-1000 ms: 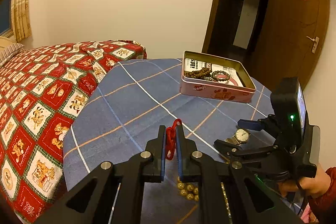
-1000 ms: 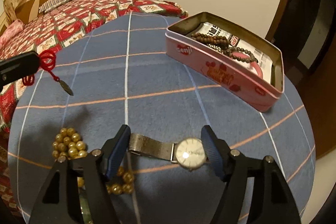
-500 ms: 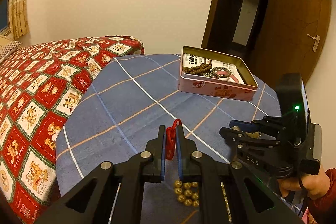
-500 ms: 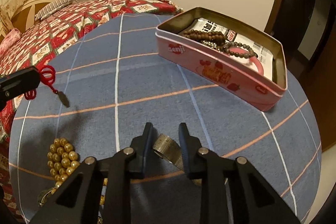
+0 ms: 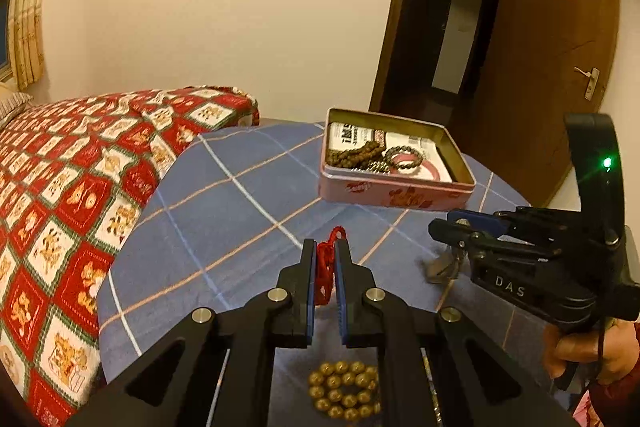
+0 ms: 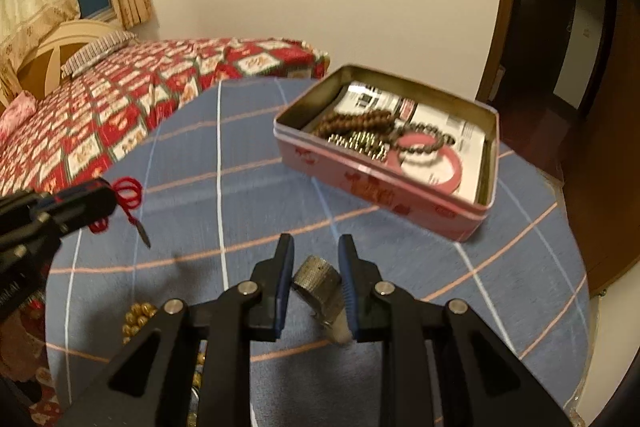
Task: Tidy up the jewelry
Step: 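Lower tassel and watch into the pink tin and open both tools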
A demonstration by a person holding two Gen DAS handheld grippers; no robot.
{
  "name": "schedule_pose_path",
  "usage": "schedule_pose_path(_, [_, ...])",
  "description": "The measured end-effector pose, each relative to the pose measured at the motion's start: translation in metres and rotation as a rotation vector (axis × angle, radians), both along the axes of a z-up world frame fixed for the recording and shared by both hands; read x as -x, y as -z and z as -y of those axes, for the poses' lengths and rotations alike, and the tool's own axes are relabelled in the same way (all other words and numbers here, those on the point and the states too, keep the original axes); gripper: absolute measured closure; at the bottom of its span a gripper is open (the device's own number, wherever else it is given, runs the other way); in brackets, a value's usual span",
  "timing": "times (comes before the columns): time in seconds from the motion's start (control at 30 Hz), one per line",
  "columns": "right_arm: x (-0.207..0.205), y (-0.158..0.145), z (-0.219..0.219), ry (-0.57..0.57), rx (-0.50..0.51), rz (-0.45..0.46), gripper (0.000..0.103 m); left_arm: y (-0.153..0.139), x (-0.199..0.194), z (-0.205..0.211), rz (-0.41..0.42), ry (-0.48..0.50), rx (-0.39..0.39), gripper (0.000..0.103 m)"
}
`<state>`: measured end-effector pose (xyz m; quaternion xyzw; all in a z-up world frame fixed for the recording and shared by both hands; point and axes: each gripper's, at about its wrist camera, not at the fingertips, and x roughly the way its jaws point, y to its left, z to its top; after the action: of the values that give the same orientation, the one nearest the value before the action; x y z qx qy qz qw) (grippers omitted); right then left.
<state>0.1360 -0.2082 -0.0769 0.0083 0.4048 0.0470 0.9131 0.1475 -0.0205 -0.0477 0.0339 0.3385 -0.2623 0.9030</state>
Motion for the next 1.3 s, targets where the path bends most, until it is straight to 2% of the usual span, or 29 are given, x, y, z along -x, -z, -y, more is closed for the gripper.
schedule_pose_path(0.27, [-0.004,-0.030,0.013,0.033,-0.014,0.074,0.077,-0.023,-0.009,0.020,0.058,0.039,0.022,0.095])
schedule_pose_path(0.53, [-0.021,-0.063,0.049,0.106,-0.042,0.151,0.077,-0.049,-0.029,0.047,0.135,0.075,0.044,0.095])
schedule_pose_path(0.67, [-0.035,-0.072,0.070,0.147,-0.076,0.175,0.077,-0.053,-0.048,0.062,0.141,0.093,0.071,0.095])
schedule_pose_path(0.83, [-0.059,-0.063,0.093,0.194,-0.138,0.172,0.077,-0.044,-0.078,0.089,0.129,0.121,0.078,0.095])
schedule_pose_path(0.97, [-0.080,-0.039,0.108,0.224,-0.212,0.128,0.077,-0.029,-0.100,0.108,0.104,0.131,0.073,0.095])
schedule_pose_path(1.1, [-0.093,-0.019,0.111,0.240,-0.176,0.101,0.077,-0.006,-0.121,0.127,0.065,0.149,0.048,0.095])
schedule_pose_path(1.3, [-0.108,0.002,0.123,0.255,-0.224,0.055,0.077,0.020,-0.144,0.140,0.001,0.147,0.020,0.095])
